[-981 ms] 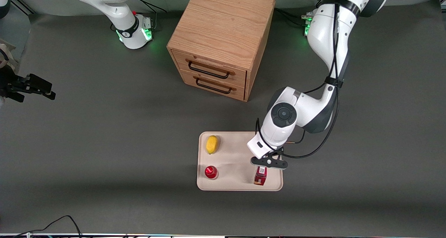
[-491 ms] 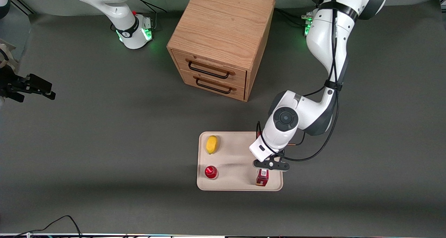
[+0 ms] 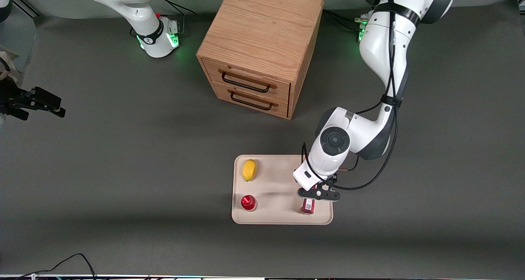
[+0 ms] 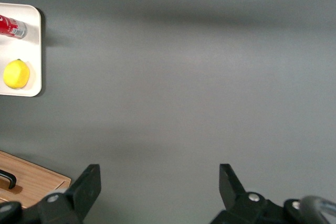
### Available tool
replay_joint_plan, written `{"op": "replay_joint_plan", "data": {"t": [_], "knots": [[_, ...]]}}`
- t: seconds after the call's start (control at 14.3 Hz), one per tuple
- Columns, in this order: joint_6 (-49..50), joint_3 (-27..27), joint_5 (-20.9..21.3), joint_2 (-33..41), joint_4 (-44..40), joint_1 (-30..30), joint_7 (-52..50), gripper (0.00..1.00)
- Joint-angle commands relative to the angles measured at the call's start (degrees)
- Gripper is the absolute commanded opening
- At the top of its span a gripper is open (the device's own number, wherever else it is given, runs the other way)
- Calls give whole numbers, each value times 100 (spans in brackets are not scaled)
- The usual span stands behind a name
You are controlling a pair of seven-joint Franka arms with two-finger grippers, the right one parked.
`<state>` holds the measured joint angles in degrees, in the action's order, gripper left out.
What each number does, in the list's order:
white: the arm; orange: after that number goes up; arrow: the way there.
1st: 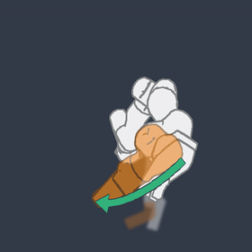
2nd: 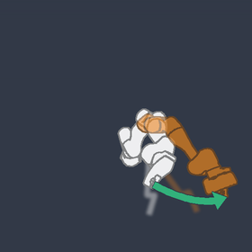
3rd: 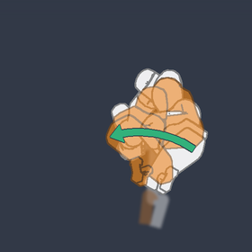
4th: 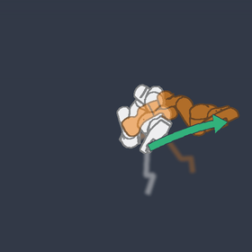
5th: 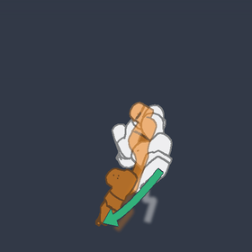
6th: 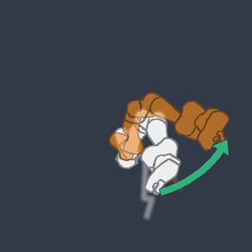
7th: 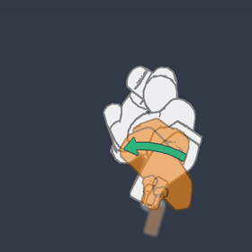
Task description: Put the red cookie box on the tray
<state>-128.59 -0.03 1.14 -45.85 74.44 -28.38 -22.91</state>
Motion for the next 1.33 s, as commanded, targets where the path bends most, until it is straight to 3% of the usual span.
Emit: {"op": "replay_joint_plan", "data": {"t": [0.0, 0.49, 0.63, 0.84, 1.26], "knots": [[798, 126, -43, 321, -394, -80, -82, 59], [2178, 214, -26, 1665, -527, 236, 831, 68], [2556, 205, -17, 2113, -519, 359, 1121, 85], [3277, 205, -17, 2842, -484, 701, 1841, 98], [3709, 161, 9, 4038, 51, 1501, 2711, 100]]}}
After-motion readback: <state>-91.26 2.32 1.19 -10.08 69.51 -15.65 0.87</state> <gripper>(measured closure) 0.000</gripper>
